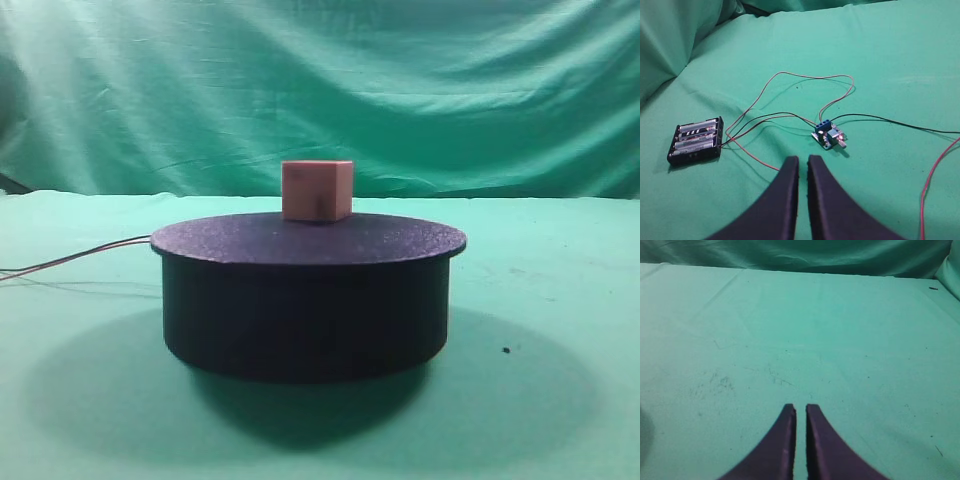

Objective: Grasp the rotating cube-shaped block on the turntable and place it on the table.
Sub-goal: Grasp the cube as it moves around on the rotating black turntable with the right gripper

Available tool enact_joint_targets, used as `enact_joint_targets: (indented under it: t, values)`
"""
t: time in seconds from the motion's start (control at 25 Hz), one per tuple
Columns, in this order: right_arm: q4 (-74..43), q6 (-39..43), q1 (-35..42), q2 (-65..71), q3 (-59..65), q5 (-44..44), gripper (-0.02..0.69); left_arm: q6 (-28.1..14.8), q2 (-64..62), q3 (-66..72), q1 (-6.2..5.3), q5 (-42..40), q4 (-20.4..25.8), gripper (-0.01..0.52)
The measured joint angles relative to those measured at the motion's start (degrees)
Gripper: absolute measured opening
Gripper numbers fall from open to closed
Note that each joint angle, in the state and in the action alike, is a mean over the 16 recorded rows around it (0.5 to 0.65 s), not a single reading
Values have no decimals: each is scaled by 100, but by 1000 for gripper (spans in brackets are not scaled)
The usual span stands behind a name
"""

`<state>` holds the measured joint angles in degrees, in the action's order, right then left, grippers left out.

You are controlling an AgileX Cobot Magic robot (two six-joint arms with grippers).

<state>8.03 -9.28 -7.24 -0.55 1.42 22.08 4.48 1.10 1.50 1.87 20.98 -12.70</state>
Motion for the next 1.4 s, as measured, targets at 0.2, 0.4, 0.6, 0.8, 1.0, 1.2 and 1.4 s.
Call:
enact_joint_targets:
  t: [0.2,0.4,0.6,0.8,1.0,1.2,1.4]
  values:
    - [0,0,0,0,0,0,50,0,0,0,0,0,0,0]
    - [0,-4,0,0,0,-7,50,0,0,0,0,0,0,0]
    - [141,-7,0,0,5,-246,50,0,0,0,0,0,0,0]
    - [612,24,0,0,10,-1048,50,0,0,0,0,0,0,0]
    - [1148,-112,0,88,-215,-1770,50,0,0,0,0,0,0,0]
    - [1586,-387,0,631,-894,-1539,50,0,0,0,0,0,0,0]
    - [1680,-711,0,1493,-1654,-614,50,0,0,0,0,0,0,0]
